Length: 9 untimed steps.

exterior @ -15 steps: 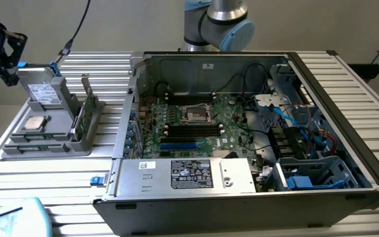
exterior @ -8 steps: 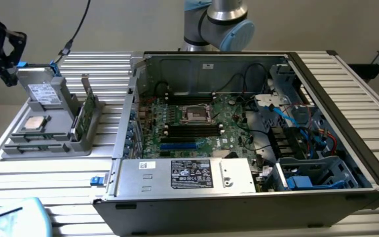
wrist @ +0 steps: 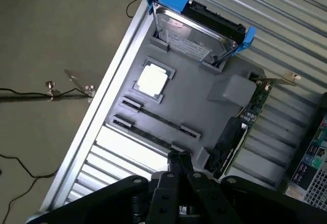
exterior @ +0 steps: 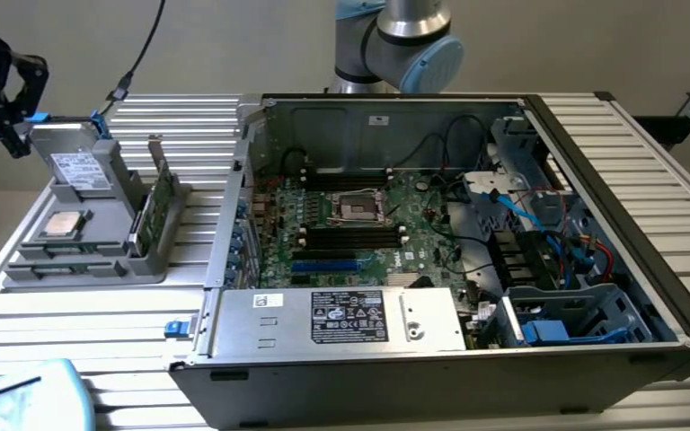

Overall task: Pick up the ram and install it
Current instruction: 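Pick up the ram and move it above insertion slot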

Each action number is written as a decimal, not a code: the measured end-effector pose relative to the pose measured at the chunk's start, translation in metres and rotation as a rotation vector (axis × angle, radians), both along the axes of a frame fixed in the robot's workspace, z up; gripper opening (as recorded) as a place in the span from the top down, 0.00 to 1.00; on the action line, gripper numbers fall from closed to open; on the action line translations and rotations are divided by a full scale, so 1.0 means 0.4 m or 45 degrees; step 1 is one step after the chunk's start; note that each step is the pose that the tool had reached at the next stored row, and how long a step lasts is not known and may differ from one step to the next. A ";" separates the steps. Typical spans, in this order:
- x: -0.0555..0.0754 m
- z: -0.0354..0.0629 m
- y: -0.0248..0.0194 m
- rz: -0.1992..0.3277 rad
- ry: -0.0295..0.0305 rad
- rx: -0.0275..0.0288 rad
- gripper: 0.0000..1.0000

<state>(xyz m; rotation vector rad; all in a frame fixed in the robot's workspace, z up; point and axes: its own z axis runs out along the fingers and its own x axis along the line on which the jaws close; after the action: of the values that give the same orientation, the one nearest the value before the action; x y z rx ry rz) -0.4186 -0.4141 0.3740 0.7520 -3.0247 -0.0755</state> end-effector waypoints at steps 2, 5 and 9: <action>0.000 0.000 0.000 0.047 0.0000 0.0000 0.89; 0.000 -0.001 0.000 0.114 -0.0001 0.0001 0.89; 0.000 -0.003 0.000 0.208 0.0001 0.0000 0.89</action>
<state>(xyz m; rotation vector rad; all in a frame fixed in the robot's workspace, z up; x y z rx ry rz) -0.4187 -0.4141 0.3728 0.9946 -2.9498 -0.0722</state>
